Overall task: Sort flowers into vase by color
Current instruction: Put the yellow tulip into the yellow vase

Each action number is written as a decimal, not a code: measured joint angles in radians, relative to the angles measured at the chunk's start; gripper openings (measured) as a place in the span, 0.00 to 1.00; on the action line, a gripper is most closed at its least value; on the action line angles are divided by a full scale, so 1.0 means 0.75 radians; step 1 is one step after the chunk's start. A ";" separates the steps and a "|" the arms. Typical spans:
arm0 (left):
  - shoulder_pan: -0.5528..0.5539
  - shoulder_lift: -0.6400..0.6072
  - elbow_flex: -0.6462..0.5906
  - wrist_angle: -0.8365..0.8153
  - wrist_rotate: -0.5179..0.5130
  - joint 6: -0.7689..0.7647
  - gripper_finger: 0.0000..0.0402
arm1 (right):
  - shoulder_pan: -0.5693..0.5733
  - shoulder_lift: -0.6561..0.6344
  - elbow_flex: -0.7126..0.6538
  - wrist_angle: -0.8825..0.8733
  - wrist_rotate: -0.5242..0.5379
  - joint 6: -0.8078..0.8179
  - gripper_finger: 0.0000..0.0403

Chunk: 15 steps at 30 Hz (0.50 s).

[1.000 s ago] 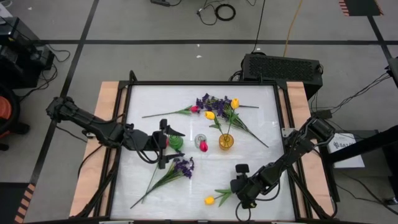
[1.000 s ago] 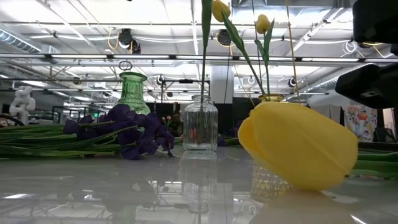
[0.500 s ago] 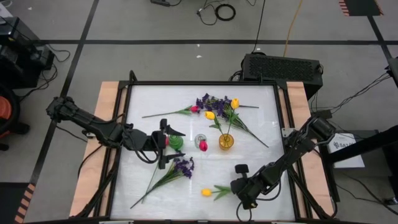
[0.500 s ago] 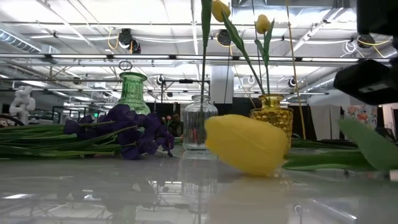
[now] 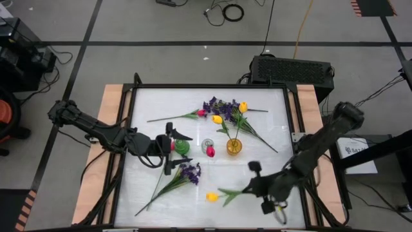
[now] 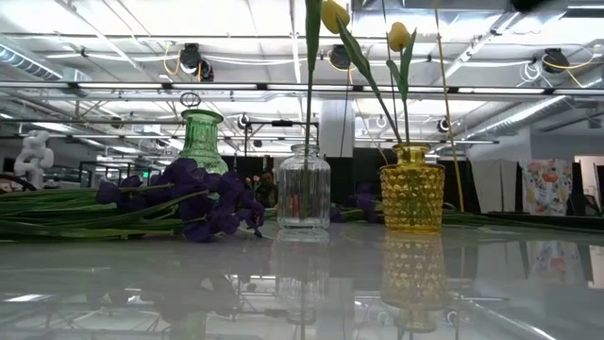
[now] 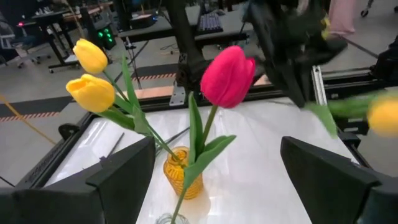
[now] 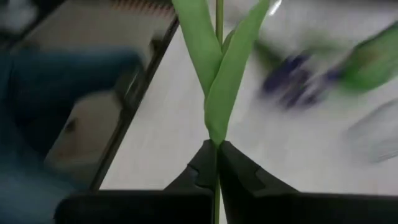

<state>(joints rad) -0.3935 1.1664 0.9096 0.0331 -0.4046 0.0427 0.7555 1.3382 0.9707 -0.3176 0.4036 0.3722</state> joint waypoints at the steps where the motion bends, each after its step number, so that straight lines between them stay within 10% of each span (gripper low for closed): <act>1: 0.000 0.000 0.000 0.007 -0.006 0.001 0.88 | 0.004 -0.048 0.000 0.001 0.066 -0.026 0.00; 15: 0.000 0.000 0.000 0.029 -0.027 -0.010 0.88 | -0.003 -0.608 -0.164 0.390 0.547 -0.507 0.00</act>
<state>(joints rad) -0.3935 1.1664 0.9096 0.0551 -0.4248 0.0349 0.7532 0.8826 0.8478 -0.0252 0.8138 -0.0083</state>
